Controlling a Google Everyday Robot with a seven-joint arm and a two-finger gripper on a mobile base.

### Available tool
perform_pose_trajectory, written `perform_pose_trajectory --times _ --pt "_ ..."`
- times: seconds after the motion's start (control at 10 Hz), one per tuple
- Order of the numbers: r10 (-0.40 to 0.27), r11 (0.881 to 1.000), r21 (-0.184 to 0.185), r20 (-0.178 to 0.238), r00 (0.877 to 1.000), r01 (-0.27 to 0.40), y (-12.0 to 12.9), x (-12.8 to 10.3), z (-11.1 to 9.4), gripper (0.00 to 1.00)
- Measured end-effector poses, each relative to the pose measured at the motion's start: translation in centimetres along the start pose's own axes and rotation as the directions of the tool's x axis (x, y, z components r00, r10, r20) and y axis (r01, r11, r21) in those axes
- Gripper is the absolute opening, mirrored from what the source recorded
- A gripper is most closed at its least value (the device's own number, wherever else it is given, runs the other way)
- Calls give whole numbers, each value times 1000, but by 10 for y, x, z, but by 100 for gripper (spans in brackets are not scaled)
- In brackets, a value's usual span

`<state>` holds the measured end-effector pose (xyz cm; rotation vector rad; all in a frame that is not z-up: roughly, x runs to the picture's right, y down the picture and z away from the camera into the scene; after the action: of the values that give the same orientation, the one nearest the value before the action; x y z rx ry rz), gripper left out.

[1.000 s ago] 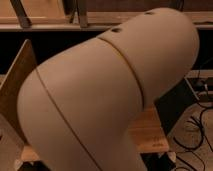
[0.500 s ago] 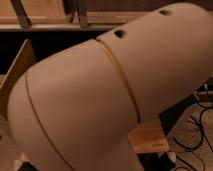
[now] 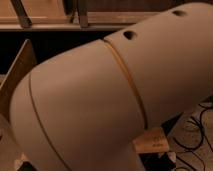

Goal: Place the eraser in the ceramic cup

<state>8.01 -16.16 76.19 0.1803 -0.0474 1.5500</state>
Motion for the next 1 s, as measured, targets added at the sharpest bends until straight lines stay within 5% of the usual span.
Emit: perform_pose_trajectory --times 0.6,1.0 --pt "63 998 -23 -6 998 -63 -9 10 27 0" --pt "125 990 -57 -50 991 -128 -9 40 51 0"
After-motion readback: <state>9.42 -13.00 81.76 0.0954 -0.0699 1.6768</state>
